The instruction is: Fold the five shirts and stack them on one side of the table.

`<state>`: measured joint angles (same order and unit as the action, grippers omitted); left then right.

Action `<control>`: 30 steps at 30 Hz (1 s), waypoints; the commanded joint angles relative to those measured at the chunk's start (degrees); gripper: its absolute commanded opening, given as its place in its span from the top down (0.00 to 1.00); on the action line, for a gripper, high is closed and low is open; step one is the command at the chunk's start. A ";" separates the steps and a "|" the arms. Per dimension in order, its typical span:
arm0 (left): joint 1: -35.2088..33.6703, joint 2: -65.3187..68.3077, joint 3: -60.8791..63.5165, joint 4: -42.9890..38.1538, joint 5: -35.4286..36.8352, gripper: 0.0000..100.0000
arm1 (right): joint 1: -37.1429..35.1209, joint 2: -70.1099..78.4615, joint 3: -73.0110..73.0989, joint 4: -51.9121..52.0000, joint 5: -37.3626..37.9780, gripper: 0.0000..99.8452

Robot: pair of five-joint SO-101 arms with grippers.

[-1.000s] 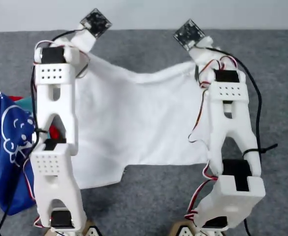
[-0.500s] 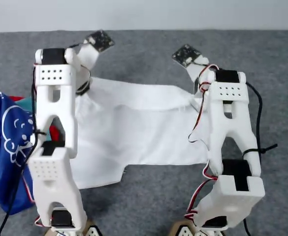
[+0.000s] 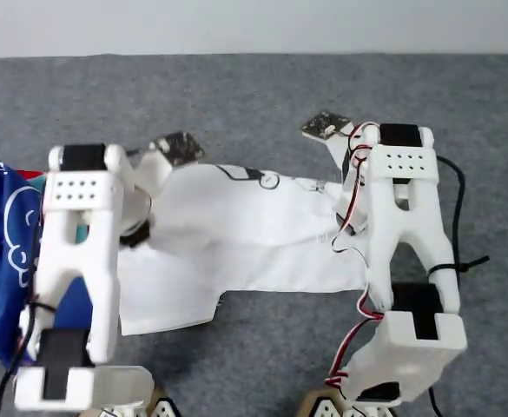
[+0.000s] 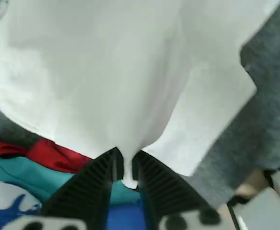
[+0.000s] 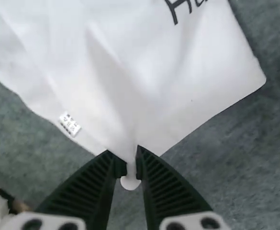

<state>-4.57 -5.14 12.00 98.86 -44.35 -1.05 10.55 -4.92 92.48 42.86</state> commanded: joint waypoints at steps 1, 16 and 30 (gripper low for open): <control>-0.18 -5.19 6.64 1.76 -1.76 1.00 | -0.04 -4.09 -3.78 3.03 0.62 0.99; -0.09 -5.54 20.26 1.67 -7.74 1.00 | 2.95 -4.44 -3.69 10.15 5.98 0.99; -2.20 -5.54 23.43 0.70 -8.88 0.99 | 2.95 -4.44 0.44 10.24 7.91 0.99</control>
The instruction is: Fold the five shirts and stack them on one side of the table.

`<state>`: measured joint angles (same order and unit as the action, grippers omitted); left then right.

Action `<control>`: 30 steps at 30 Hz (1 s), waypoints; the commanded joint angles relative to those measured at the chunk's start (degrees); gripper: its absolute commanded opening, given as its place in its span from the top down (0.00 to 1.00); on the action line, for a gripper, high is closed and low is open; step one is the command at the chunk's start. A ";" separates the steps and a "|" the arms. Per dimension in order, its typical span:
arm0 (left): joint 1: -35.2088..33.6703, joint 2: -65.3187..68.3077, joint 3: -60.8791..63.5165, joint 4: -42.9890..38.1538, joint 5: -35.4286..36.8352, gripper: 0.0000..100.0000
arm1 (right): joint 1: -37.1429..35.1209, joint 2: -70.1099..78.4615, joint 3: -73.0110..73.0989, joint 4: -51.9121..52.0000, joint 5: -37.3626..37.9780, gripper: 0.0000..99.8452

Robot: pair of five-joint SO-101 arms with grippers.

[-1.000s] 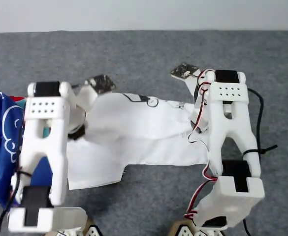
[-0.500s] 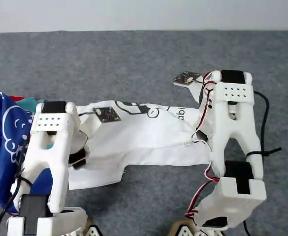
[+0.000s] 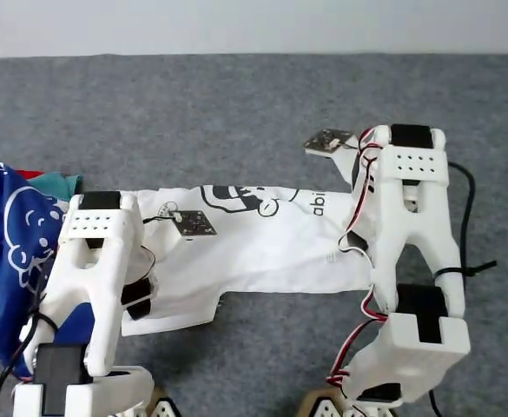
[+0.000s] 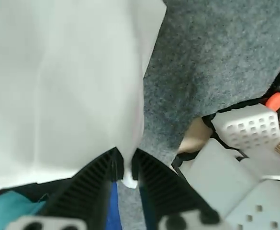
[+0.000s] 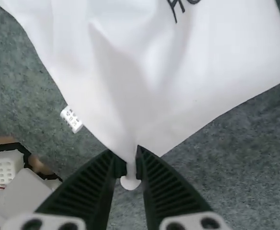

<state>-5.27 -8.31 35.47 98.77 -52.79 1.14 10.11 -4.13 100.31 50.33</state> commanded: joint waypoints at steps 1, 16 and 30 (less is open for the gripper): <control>-2.11 -2.37 0.13 0.70 -0.44 0.99 | 0.75 -3.82 -0.35 2.42 0.44 0.99; -4.75 -2.99 -2.42 1.76 -0.26 0.91 | 1.89 -7.16 -0.26 2.59 0.18 0.74; -4.75 -2.11 -22.64 -5.71 15.82 0.98 | -2.95 -4.53 -0.62 -13.93 -8.00 0.96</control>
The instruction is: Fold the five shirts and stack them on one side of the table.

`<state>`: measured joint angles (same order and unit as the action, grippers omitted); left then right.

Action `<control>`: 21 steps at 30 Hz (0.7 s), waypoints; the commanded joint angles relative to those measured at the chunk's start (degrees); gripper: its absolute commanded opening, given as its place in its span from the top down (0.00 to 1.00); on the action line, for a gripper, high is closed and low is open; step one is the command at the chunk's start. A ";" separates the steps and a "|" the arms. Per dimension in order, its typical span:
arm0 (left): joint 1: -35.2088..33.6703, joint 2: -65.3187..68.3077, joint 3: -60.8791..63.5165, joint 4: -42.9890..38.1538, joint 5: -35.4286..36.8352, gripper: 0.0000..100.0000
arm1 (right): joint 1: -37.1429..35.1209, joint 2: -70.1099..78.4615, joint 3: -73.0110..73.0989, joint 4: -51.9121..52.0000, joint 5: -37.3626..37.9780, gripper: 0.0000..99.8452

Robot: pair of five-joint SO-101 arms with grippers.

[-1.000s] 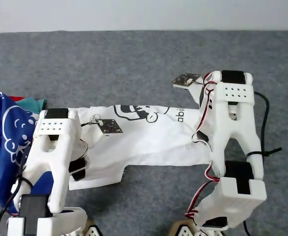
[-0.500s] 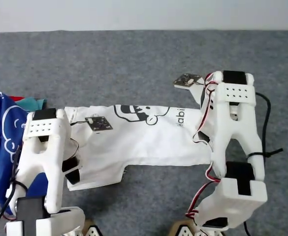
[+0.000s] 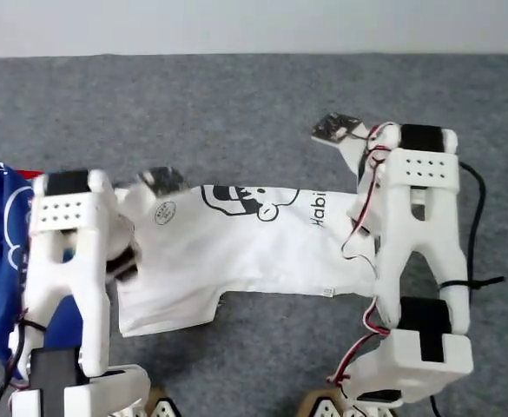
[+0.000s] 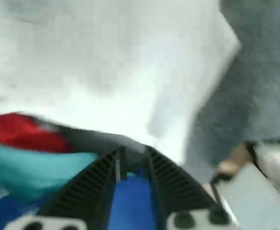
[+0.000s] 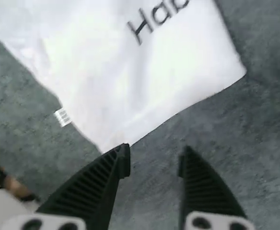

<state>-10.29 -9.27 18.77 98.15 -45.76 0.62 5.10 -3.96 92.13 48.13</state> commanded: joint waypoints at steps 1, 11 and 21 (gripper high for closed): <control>0.26 -0.70 -6.55 -8.09 12.66 0.99 | -3.21 1.19 -0.79 -8.66 -8.79 0.99; 3.96 15.65 -7.16 -24.79 30.86 0.99 | -5.05 14.90 -0.79 -27.91 -18.81 0.99; -0.26 34.73 -19.30 -24.79 33.05 0.99 | -1.10 30.02 -11.96 -28.88 -18.64 0.99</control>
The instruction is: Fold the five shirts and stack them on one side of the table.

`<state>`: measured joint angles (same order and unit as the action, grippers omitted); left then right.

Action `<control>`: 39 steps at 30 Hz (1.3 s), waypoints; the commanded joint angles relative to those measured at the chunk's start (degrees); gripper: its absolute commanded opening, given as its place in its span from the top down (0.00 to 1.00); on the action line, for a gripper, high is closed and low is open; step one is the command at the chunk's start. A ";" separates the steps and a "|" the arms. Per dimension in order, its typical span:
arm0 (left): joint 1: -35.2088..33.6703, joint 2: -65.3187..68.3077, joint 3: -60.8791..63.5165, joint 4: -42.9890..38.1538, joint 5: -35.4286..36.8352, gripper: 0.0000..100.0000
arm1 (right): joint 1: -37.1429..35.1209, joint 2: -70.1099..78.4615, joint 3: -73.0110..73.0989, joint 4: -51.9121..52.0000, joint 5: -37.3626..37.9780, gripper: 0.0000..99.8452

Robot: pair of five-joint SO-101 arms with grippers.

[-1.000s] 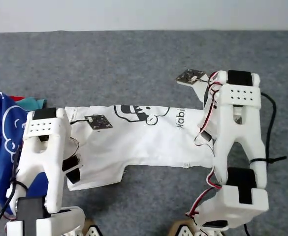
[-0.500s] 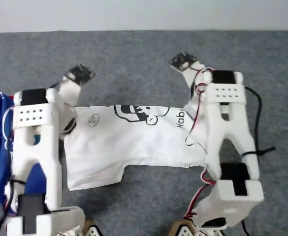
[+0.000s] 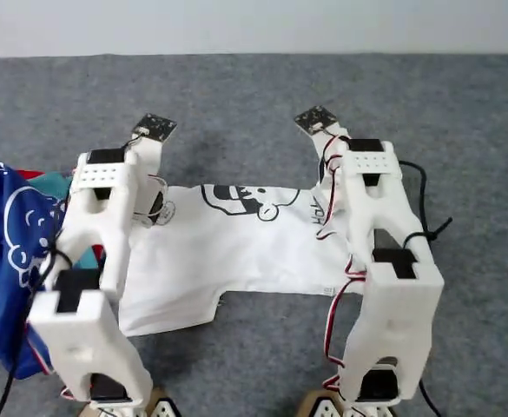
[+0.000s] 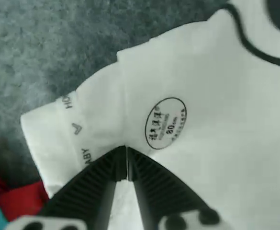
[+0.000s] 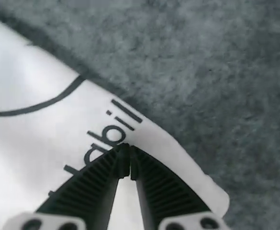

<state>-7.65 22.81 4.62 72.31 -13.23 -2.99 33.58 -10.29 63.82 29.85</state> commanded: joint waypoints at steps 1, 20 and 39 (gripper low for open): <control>-4.04 4.13 -6.90 1.93 0.26 0.99 | 3.21 2.95 -6.86 -0.57 -0.26 0.99; 1.93 -12.57 -15.78 18.11 0.44 0.99 | -4.53 5.67 -39.65 38.02 -0.62 0.99; -44.13 -26.37 -15.69 26.02 -9.67 0.99 | -34.42 -13.41 -11.43 38.90 -5.63 0.99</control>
<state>-45.36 -0.84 -9.10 97.80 -19.82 -31.12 24.70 -22.77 100.48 25.10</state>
